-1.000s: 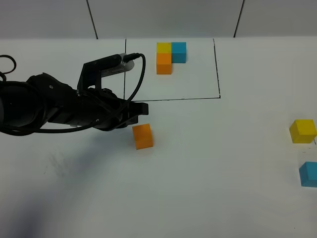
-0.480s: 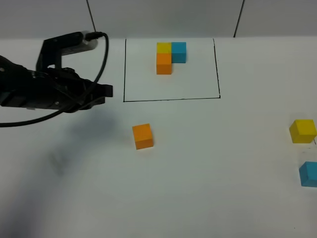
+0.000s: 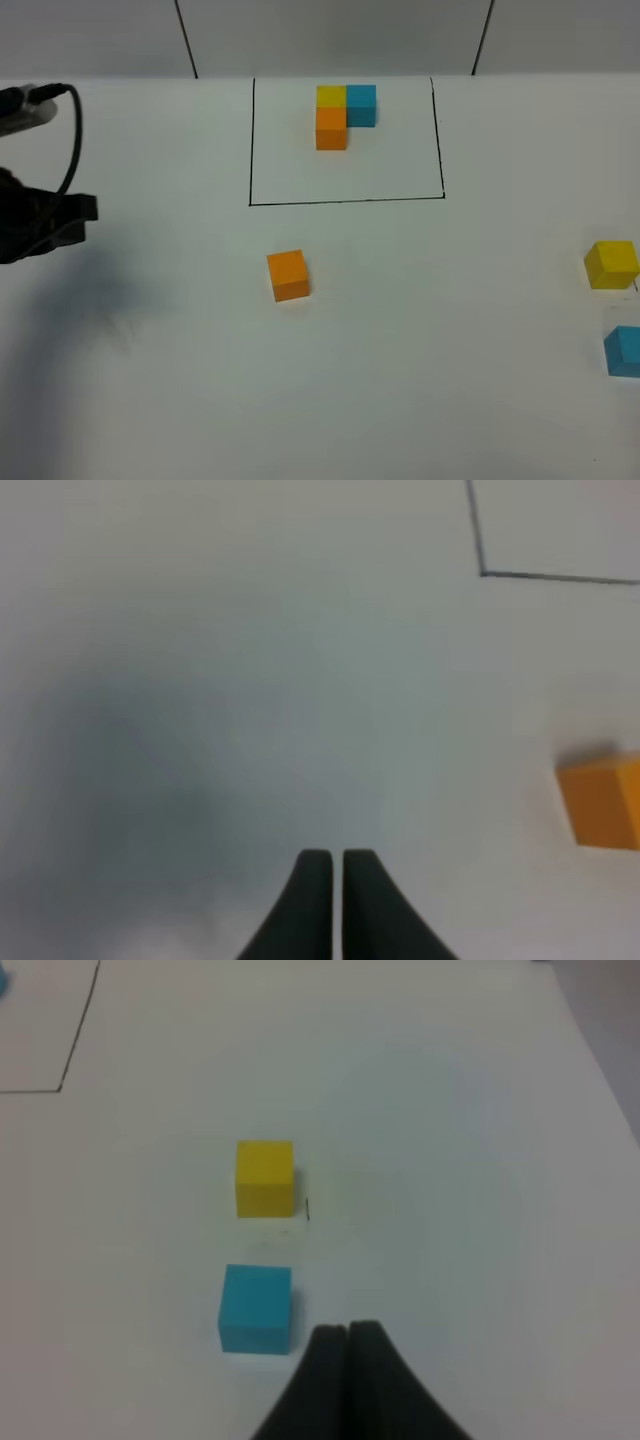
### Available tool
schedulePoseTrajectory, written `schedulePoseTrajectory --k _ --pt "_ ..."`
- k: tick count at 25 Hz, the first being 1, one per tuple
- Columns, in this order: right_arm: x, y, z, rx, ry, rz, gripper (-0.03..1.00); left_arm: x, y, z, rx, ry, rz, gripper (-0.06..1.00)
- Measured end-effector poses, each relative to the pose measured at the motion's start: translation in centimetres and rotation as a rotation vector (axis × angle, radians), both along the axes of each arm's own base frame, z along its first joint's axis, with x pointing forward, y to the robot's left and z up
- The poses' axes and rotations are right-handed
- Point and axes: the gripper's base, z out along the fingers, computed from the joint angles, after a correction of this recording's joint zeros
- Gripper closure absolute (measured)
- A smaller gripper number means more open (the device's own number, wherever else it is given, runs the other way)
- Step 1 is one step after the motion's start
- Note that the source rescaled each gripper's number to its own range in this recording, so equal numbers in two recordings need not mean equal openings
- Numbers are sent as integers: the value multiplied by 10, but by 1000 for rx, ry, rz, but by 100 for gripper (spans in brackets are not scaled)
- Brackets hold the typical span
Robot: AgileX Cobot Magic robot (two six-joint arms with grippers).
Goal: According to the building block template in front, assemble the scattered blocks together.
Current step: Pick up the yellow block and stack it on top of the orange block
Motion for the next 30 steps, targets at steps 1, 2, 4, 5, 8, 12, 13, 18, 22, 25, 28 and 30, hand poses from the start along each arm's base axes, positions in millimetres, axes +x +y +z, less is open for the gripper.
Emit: schedulePoseTrajectory --k 1,2,4,5,8,12,13,18,22,25,28,30 --pt "0 0 0 0 0 0 97 -7 5 0 13 -2 8 94" --pt "0 0 0 0 0 0 97 -14 10 0 19 -2 22 94" --pt "0 0 0 0 0 0 97 -30 18 1 22 5 46 94" --pt "0 0 0 0 0 0 97 -38 22 1 20 7 59 94" --pt "0 0 0 0 0 0 97 -62 32 3 10 15 112 94" --pt "0 0 0 0 0 0 97 -94 39 11 20 17 144 94" --pt "0 0 0 0 0 0 97 -101 39 13 17 21 150 94" --pt "0 0 0 0 0 0 97 -136 39 26 42 -15 198 94" --pt "0 0 0 0 0 0 97 -156 36 38 98 -97 243 94" --pt "0 0 0 0 0 0 97 -166 31 45 128 -159 248 94" --pt "0 0 0 0 0 0 97 -172 26 48 133 -187 250 94" --pt "0 0 0 0 0 0 97 -175 24 50 117 -178 258 94"
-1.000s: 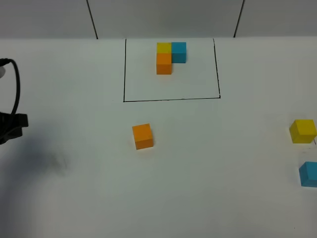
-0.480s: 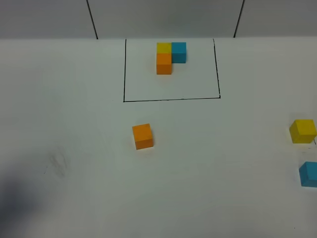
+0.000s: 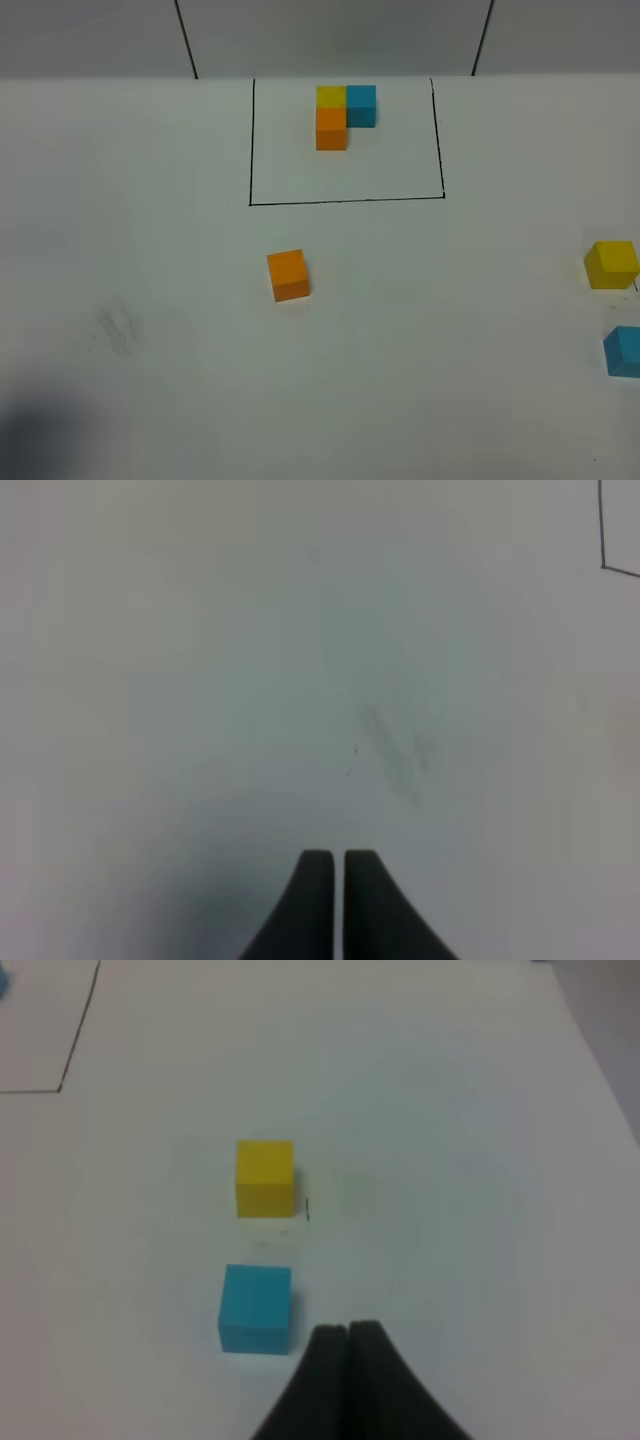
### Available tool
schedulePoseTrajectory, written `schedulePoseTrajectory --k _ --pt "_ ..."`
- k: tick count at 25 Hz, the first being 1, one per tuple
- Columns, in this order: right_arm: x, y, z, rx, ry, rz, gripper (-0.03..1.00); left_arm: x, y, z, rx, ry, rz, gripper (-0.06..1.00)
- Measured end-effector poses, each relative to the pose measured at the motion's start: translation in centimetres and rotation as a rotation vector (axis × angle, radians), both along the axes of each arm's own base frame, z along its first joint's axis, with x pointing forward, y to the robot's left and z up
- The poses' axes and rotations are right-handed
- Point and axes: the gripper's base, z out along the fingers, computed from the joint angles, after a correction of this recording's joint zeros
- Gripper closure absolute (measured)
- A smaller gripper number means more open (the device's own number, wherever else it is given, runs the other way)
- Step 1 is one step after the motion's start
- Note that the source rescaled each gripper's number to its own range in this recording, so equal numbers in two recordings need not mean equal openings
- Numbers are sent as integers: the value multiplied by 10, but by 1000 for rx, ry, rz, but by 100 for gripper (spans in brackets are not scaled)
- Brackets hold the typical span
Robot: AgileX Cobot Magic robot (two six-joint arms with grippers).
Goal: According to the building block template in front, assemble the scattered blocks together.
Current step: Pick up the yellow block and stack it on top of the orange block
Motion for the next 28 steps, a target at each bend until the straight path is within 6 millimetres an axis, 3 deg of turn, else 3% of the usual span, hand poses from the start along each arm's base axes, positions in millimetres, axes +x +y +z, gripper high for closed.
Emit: schedulePoseTrajectory --k 9,18,28 --pt "0 0 0 0 0 0 97 -17 3 -6 -3 193 94 94" --pt "0 0 0 0 0 0 97 -32 3 -3 73 156 183 94" --pt "0 0 0 0 0 0 97 -34 2 -2 81 148 190 94"
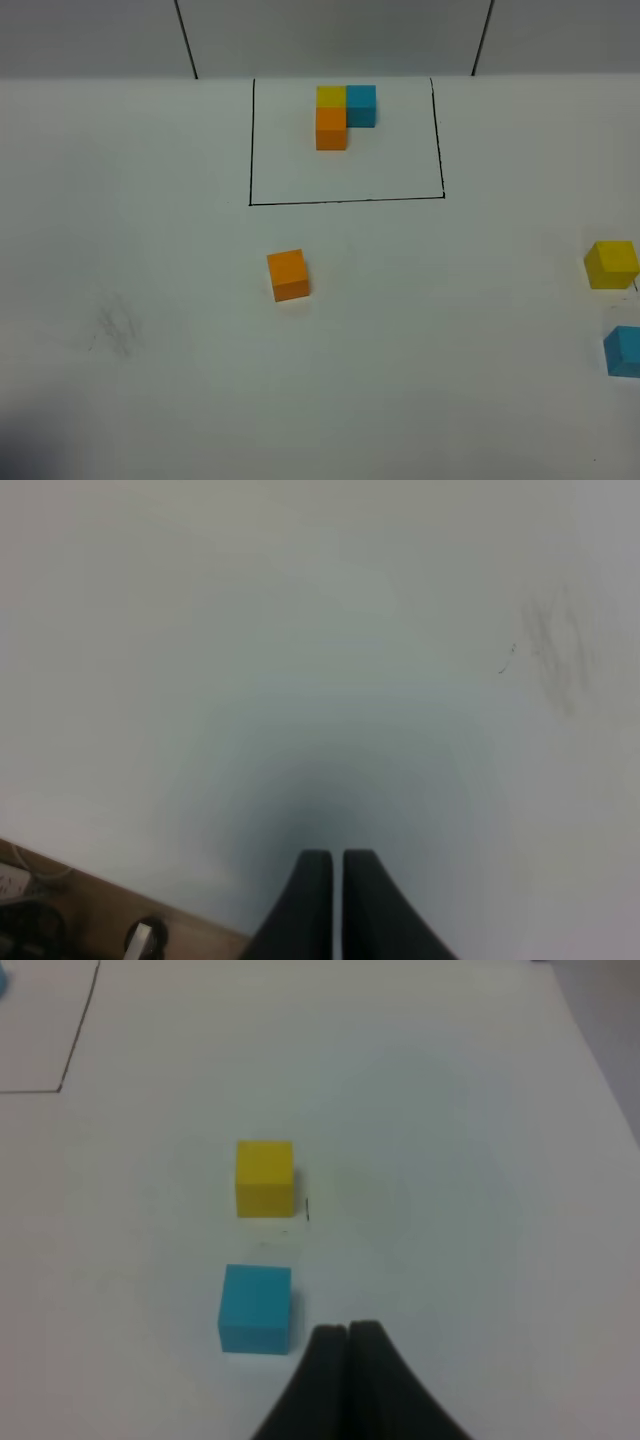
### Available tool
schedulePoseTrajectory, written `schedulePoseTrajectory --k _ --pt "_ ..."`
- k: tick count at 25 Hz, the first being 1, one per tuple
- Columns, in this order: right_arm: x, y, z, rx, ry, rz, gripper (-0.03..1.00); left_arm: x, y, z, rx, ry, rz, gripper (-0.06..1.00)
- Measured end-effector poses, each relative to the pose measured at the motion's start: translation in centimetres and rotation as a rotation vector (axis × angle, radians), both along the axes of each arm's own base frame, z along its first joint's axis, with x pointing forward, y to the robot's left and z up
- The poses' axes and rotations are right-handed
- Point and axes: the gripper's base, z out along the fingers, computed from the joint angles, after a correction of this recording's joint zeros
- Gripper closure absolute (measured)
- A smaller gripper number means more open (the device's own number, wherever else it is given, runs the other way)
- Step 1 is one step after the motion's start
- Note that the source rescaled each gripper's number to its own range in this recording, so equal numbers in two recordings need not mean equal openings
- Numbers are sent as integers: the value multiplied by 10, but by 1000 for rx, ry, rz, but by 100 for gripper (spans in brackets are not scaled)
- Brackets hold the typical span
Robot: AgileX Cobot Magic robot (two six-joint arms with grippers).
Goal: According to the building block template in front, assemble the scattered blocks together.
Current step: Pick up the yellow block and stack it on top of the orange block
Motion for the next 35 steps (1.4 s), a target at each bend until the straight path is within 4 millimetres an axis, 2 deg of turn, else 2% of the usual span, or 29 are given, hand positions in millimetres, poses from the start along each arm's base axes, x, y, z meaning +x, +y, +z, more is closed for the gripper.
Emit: schedulePoseTrajectory --k 7,11,20,26,30,35 --pt "0 0 0 0 0 0 97 -1 -1 0 3 -4 -6 94" --pt "0 0 0 0 0 0 97 -5 -8 2 22 -38 -93 94" --pt "0 0 0 0 0 0 97 -27 -24 7 78 -186 -343 94" --pt "0 0 0 0 0 0 97 -49 -29 8 115 -317 -487 94" --pt "0 0 0 0 0 0 97 -62 -30 8 136 -399 -531 94" --pt "0 0 0 0 0 0 97 -64 -30 7 146 -409 -557 94"
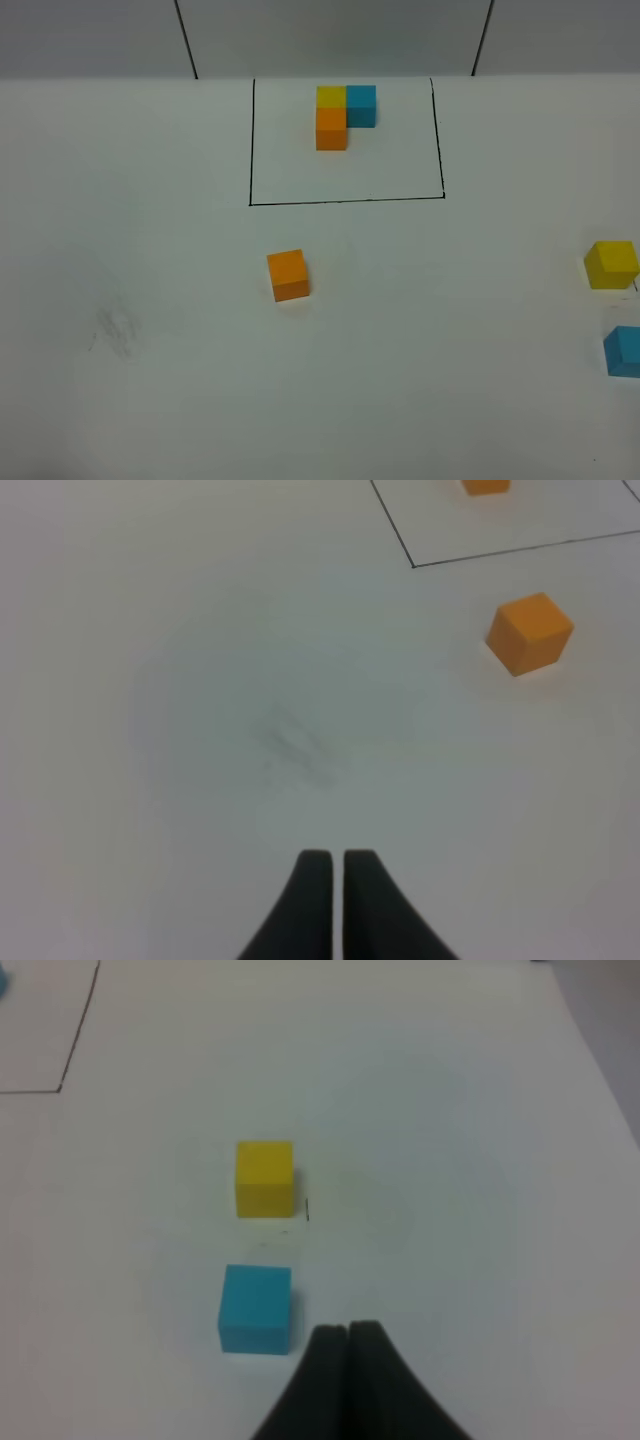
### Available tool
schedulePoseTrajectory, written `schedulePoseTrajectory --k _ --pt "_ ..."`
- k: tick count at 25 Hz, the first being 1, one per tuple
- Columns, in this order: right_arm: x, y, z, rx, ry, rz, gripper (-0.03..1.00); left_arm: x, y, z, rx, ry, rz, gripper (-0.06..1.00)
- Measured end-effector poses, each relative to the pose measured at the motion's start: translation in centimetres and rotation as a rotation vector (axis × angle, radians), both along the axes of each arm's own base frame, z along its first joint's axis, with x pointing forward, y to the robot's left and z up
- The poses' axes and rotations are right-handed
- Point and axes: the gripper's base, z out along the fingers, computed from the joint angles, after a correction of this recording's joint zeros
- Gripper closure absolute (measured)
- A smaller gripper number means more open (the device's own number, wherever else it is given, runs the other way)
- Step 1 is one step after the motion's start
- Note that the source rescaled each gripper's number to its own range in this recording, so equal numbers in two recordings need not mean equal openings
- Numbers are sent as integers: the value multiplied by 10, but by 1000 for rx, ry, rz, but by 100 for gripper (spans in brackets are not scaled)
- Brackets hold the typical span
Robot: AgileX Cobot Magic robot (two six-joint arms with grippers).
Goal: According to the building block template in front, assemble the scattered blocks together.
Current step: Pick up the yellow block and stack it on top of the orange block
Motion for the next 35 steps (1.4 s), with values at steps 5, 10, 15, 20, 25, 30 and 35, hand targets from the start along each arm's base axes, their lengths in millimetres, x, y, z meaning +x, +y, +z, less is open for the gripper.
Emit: schedulePoseTrajectory --k 5,10,15,20,25,30,35 --pt "0 0 0 0 0 0 97 0 0 0 4 -1 -7 94" --pt "0 0 0 0 0 0 97 0 0 0 4 -1 -7 94" --pt "0 0 0 0 0 0 97 0 0 0 4 -1 -7 94" --pt "0 0 0 0 0 0 97 0 0 0 4 -1 -7 94" --pt "0 0 0 0 0 0 97 0 0 0 4 -1 -7 94" --pt "0 0 0 0 0 0 97 0 0 0 4 -1 -7 94" --pt "0 0 0 0 0 0 97 0 0 0 5 -1 -8 94"
